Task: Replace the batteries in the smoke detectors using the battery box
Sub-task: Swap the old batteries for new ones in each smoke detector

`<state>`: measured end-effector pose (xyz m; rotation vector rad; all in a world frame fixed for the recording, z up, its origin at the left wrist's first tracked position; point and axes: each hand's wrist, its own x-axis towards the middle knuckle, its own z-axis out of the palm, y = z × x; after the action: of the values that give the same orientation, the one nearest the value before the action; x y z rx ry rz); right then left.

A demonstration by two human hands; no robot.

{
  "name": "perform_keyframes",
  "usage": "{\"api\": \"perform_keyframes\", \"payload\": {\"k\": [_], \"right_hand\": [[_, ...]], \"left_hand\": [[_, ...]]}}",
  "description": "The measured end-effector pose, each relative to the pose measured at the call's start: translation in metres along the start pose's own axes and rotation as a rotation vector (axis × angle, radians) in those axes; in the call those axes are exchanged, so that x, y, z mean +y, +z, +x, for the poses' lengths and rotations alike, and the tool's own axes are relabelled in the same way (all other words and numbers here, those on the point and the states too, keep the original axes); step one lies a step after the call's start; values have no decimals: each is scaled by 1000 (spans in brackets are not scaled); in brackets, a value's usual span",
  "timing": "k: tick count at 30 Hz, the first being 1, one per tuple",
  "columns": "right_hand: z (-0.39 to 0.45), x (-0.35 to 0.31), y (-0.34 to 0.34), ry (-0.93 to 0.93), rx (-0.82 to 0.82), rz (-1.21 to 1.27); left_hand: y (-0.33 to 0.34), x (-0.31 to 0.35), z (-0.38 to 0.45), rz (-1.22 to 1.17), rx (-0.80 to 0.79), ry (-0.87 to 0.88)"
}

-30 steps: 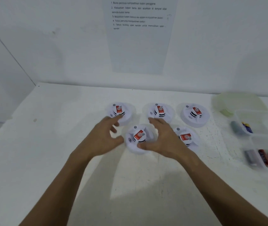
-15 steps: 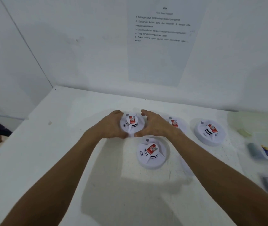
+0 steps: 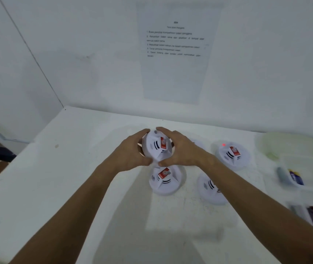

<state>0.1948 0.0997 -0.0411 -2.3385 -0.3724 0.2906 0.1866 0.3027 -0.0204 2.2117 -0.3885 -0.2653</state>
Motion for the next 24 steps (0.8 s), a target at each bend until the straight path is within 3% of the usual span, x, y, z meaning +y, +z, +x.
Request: {"api": "perform_keyframes", "payload": {"k": [11,16,20,24], "right_hand": [[-175,45,-89,31,173,301],[-243,76,-127,75,205,466],[-278,99,-152,60,244,564],[-296,119,-164,-34,238,627]], "left_hand": [[101,142,-39,-405,-118,68],[157,193,-37,-427,-193,161],[185,215,-32,-287,-115,208],[198,223,-25,-269,-286,159]]}}
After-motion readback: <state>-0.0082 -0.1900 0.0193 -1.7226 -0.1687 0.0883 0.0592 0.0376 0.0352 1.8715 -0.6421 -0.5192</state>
